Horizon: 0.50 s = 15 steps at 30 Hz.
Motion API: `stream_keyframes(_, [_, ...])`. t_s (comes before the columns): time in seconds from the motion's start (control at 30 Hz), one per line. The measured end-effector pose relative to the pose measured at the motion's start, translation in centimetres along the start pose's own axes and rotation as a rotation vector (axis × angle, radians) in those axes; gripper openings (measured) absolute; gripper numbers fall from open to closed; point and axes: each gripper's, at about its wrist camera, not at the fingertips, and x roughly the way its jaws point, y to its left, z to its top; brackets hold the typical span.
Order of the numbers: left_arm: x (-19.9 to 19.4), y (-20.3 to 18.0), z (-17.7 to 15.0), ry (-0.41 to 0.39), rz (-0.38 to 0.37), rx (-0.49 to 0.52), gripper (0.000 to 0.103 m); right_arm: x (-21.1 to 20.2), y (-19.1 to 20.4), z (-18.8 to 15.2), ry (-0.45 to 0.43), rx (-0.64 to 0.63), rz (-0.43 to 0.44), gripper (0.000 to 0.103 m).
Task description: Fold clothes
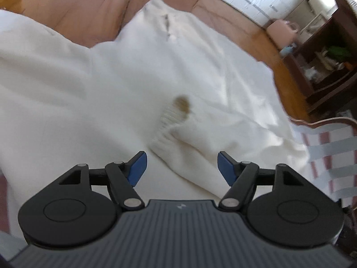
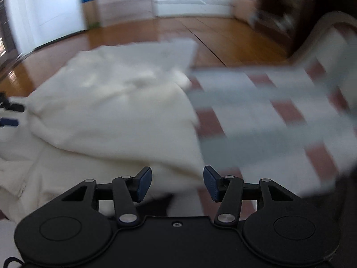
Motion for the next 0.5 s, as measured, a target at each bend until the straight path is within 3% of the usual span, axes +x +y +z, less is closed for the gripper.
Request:
stream_keyframes(0.13, [2.4,-0.8,1.8,0.081,0.017,0.095,0.074,0.7,-1.5,-0.4,0.015,0.164,0.068,0.057])
stream_keyframes(0.27, [3.9,-0.2,2.2,0.079,-0.045,0.008,0.097,1.3,-3.0,-0.6,0.018,0.341,0.147,0.064])
stream_keyframes(0.37, [4.5,0.2,2.2,0.065,-0.090,-0.063,0.097,2.0,-3.2,-1.3,0.026,0.384,0.159,0.065])
stream_keyframes(0.5, [4.1,-0.5,1.2,0.022,-0.097,-0.005,0.092,2.2,-3.6,-2.0,0.021,0.421,0.179,0.066])
